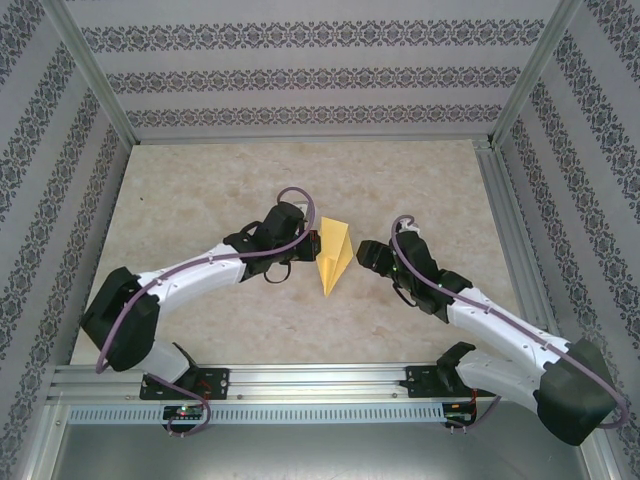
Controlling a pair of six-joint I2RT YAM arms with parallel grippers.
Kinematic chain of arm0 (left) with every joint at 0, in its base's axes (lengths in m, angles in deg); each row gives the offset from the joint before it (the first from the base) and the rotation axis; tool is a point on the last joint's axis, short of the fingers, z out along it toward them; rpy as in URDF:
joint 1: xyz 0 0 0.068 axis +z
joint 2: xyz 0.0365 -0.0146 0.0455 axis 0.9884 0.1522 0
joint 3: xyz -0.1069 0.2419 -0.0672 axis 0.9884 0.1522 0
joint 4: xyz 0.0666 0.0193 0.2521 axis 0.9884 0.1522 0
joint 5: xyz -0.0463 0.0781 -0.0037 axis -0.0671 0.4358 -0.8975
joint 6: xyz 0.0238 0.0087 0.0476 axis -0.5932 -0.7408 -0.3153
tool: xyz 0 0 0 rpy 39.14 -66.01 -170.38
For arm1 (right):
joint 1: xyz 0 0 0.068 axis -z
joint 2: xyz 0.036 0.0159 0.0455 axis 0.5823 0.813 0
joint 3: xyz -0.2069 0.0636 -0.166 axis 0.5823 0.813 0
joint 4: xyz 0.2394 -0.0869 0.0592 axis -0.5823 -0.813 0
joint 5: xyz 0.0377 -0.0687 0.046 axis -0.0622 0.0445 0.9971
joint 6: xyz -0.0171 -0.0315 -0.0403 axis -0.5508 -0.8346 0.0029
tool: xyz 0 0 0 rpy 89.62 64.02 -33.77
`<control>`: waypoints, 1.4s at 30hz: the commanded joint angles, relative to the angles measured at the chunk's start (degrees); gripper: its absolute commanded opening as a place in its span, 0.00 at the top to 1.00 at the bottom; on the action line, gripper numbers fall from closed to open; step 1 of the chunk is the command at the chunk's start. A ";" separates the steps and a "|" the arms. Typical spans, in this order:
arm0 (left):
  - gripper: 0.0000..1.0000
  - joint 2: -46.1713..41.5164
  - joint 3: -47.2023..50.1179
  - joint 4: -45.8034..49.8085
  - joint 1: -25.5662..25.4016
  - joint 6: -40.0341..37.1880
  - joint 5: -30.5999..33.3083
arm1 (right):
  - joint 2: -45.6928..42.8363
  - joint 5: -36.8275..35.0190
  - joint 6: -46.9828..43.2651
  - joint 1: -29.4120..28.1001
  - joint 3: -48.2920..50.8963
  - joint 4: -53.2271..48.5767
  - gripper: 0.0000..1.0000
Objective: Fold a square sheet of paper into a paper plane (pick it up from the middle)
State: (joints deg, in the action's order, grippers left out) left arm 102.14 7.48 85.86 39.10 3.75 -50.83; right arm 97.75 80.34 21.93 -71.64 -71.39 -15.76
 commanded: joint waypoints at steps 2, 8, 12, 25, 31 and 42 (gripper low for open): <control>1.00 3.28 3.38 -11.12 2.10 1.81 -7.83 | 2.88 -1.53 -1.02 -2.74 -3.63 -2.69 0.33; 1.00 6.98 7.07 -15.17 3.84 4.34 -8.11 | 9.57 -2.51 -1.16 -6.81 -6.51 -2.71 0.43; 1.00 7.11 10.09 -16.88 5.21 6.46 -7.85 | 15.62 -1.46 -0.90 -9.49 -9.03 -2.47 0.43; 1.00 6.05 12.23 -16.97 5.59 6.70 -7.49 | 30.02 -0.20 -2.22 -14.42 -18.08 -6.92 0.42; 1.00 5.99 12.32 -16.85 5.68 6.63 -7.59 | 32.08 -0.83 -1.69 -14.67 -18.25 -7.61 0.41; 1.00 6.51 12.63 -17.25 5.68 6.98 -7.81 | 35.22 1.23 -2.53 -16.00 -19.83 -6.44 0.55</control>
State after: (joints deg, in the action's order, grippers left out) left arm 109.31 19.68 71.11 44.12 9.87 -57.82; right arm 132.37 80.93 20.05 -86.75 -89.64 -22.84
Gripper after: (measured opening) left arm 0.054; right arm 0.460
